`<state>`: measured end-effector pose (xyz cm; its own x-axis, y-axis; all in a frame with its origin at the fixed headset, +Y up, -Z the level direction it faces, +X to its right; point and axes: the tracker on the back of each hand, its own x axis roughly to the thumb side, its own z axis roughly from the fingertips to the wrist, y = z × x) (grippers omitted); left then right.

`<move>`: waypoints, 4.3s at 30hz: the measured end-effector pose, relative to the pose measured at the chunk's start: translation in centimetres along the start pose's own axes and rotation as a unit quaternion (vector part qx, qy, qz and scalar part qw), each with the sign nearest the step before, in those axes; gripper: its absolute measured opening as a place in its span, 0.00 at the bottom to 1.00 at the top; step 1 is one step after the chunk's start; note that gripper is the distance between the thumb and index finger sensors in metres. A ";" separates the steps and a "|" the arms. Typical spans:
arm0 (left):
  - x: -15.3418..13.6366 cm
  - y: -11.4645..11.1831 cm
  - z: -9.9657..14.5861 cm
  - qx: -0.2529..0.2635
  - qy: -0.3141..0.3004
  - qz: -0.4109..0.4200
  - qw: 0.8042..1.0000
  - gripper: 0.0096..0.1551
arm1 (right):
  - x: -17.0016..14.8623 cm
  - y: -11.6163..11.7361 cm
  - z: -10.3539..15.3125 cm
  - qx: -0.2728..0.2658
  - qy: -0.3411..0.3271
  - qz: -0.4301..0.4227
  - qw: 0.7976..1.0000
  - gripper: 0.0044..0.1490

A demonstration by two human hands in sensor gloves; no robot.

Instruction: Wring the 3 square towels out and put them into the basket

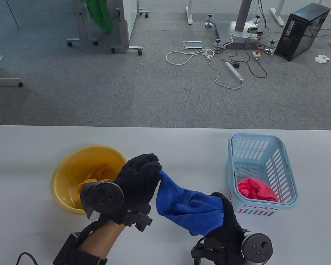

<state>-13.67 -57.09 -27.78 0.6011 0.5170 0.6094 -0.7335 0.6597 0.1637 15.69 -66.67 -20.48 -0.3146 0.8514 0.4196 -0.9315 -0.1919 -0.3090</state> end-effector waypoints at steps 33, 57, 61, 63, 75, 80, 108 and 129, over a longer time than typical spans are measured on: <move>-4.3 -13.3 9.4 -0.119 0.092 -0.059 0.987 0.21 | 0.4 -0.3 0.3 -0.024 -0.018 0.001 1.000 0.32; -4.6 -13.5 9.4 -0.262 0.077 0.351 0.896 0.73 | 0.4 1.6 0.3 0.027 -0.021 -0.002 0.999 0.32; -4.4 -13.8 9.4 -0.297 0.072 0.308 0.901 0.75 | 0.4 2.4 0.2 0.063 -0.022 -0.036 0.997 0.32; -4.4 -14.1 9.4 -0.293 0.074 0.322 0.897 0.74 | 0.4 2.9 0.3 0.088 -0.022 -0.057 0.994 0.32; -4.2 -14.9 9.4 -0.272 0.091 0.389 0.876 0.59 | 0.3 4.3 0.4 0.147 -0.016 -0.122 0.981 0.33; -4.1 -15.0 9.4 -0.251 0.095 0.359 0.894 0.53 | 0.4 4.0 0.4 0.137 -0.019 -0.110 0.984 0.35; -5.9 -12.7 10.8 -0.060 0.192 0.296 0.934 0.28 | 0.3 0.8 0.3 0.035 0.035 -0.004 0.999 0.36; -6.3 -13.4 10.7 -0.020 0.236 0.623 0.745 0.30 | -1.5 3.3 0.8 0.078 0.070 -0.042 0.994 0.38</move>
<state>-10.98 -75.02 -25.52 -0.4878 0.8698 -0.0744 -0.8107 -0.4829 -0.3311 12.93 -68.98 -21.47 -0.2160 0.9253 0.3118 -0.9739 -0.1812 -0.1370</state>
